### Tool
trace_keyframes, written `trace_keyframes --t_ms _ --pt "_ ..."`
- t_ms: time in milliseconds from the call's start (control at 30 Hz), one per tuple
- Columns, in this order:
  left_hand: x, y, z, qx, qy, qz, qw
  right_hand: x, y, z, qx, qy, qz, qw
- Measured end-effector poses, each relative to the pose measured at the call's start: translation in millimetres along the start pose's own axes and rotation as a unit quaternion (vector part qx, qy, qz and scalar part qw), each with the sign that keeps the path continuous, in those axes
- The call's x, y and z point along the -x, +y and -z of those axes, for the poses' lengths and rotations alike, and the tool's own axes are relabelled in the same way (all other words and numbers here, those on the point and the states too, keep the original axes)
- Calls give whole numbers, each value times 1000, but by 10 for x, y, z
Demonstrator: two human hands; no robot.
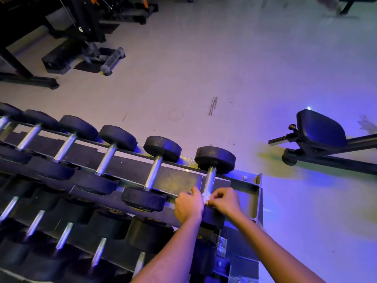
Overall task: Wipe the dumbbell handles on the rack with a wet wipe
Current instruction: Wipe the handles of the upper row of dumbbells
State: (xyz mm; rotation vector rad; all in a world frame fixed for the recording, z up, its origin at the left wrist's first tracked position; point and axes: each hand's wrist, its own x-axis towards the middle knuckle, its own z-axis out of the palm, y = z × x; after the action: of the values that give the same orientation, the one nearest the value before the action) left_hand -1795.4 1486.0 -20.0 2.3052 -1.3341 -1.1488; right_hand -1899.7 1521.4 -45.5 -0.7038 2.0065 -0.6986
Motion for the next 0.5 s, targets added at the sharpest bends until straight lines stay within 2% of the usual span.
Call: trace_keyframes --t_ms 100,267,400,500 --pt "-2 -3 1 -1 0 -1 1000 -23 -75 65 -8 -4 -1 1000" --pt "1 3 6 5 -1 7 1000 -253 -336 200 -114 130 27 985" --pt "-7 -7 -2 4 -5 6 1000 -324 -323 153 -160 133 3 978" --pt "-24 1 -10 0 -3 7 1000 -187 -230 84 -126 115 -10 985"
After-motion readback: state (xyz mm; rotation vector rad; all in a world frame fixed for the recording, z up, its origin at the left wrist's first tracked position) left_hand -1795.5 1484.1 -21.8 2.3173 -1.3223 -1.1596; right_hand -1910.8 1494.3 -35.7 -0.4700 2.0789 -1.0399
